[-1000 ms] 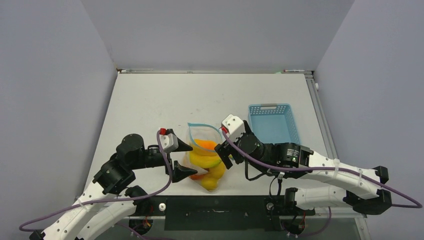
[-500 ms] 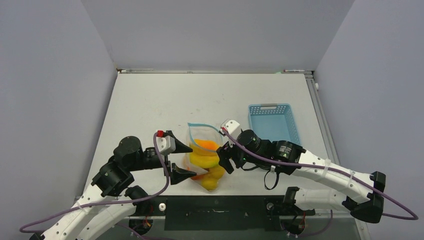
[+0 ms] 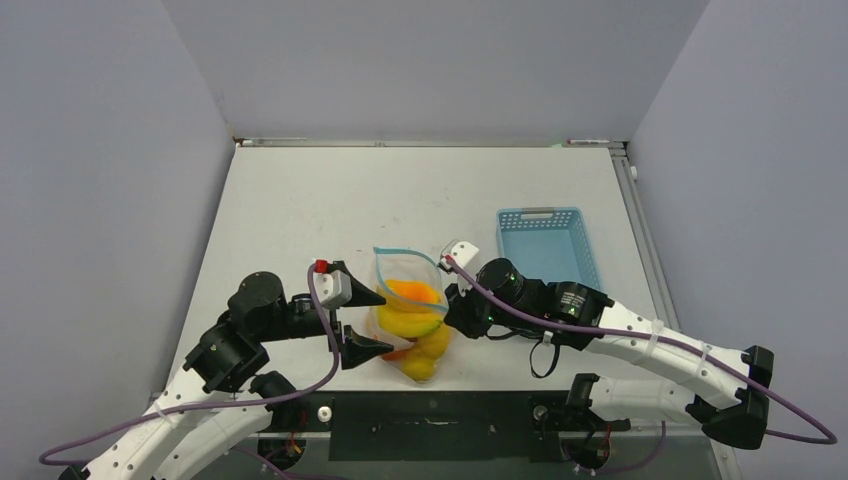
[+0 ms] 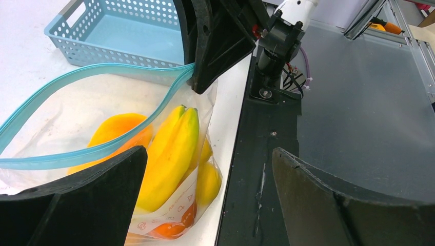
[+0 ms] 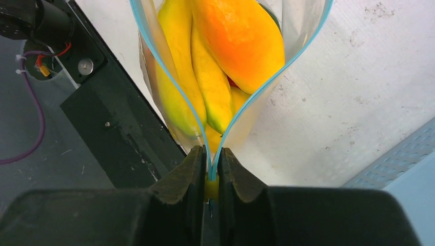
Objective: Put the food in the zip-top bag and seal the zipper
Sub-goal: Adjust the zipper food storage bag at the center of the board.
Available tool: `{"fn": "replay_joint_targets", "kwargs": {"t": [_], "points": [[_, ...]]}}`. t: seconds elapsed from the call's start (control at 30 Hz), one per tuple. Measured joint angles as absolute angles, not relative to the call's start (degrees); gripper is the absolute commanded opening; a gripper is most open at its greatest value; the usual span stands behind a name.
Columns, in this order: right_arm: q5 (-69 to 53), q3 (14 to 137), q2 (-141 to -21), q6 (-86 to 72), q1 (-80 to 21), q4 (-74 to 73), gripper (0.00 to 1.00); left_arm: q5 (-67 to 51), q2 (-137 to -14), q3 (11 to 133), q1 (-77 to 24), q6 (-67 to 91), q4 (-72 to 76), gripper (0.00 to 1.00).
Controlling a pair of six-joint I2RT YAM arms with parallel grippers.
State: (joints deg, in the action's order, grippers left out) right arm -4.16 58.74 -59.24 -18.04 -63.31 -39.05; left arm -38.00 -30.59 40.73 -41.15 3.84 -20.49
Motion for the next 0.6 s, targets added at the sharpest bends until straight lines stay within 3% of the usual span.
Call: {"fn": "replay_joint_targets", "kwargs": {"t": [0.23,0.6], "points": [[-4.4,59.5,-59.9,-15.4,-63.3,-39.4,0.05,-37.7,-30.6,40.9,-41.2,3.7,-20.6,0.89],[-10.0,70.7,-66.1,-5.6,-63.4,-43.5,0.05,-35.0,-31.2,48.0,-41.2,-0.5,-22.7,0.89]]}}
